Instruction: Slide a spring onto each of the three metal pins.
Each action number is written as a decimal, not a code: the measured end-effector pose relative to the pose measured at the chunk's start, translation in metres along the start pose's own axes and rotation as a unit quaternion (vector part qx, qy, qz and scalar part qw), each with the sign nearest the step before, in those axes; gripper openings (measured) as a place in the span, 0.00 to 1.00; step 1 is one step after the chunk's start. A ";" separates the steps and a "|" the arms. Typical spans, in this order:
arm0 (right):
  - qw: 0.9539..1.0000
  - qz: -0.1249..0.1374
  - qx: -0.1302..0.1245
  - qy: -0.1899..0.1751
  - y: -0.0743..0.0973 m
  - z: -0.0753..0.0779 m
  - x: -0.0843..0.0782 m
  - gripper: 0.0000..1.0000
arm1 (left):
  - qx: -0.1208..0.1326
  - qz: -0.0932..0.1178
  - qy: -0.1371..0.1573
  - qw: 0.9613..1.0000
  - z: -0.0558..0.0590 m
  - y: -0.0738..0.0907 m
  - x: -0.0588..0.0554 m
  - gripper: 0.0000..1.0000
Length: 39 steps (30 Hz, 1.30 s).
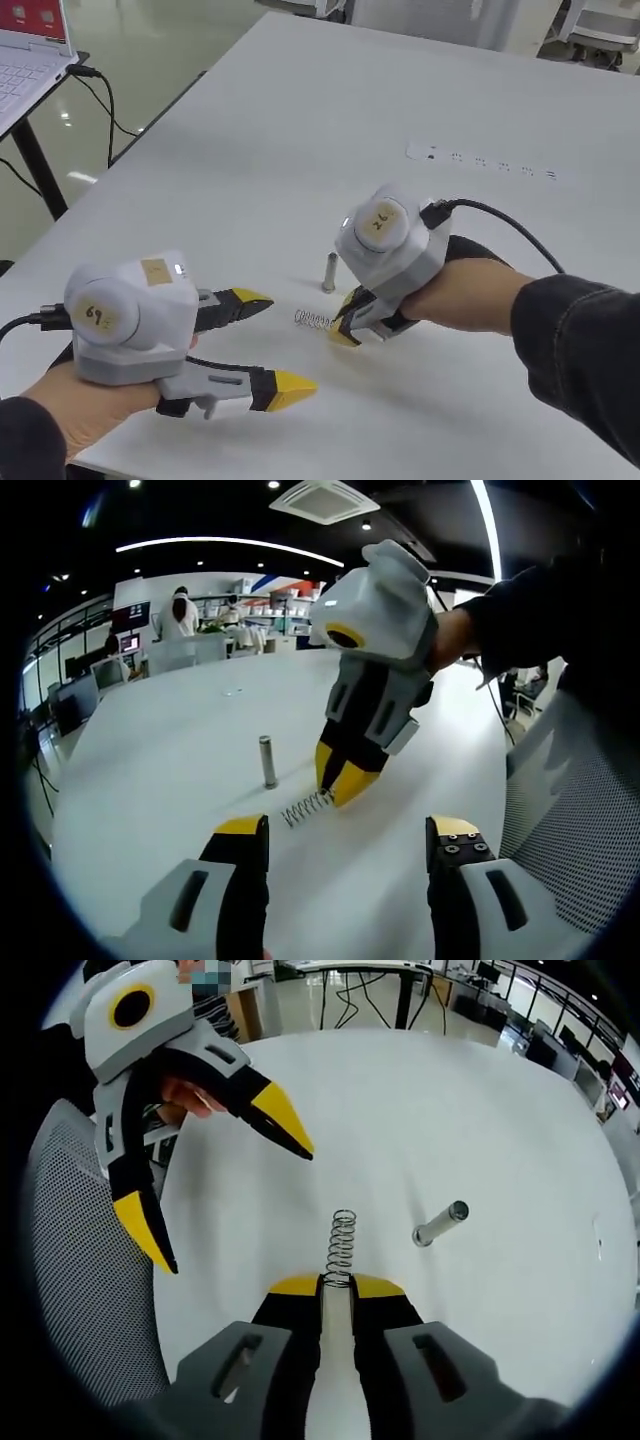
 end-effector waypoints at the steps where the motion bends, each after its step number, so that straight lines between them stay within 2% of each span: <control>1: 1.000 0.001 0.001 0.000 0.001 -0.001 -0.001 0.12 | -0.001 0.000 -0.001 1.000 0.000 -0.001 0.000 0.62; 13: 0.999 0.009 0.019 0.034 0.037 -0.018 -0.007 0.12 | -0.021 -0.014 -0.018 1.000 0.009 -0.011 0.004 0.60; 23: 0.997 0.014 0.039 0.057 0.057 -0.034 -0.007 0.12 | -0.039 -0.018 -0.037 0.998 0.017 -0.017 0.011 0.54; 34: 0.995 0.016 0.060 0.076 0.071 -0.044 -0.007 0.12 | -0.072 -0.020 -0.070 0.995 0.028 -0.021 0.012 0.30; 39: 0.994 0.017 0.069 0.082 0.073 -0.048 -0.005 0.12 | -0.082 -0.021 -0.079 0.993 0.031 -0.021 0.013 0.23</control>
Point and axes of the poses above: the centre of the closed fingertips' face, and the gripper's own axes: y roughly backward along the fingers, z roughly to its right, x roughly out of its top, the point moved 10 cm from there along y, roughly backward along the fingers, and after that the axes turned 15 degrees about y, right-handed, at the moved point
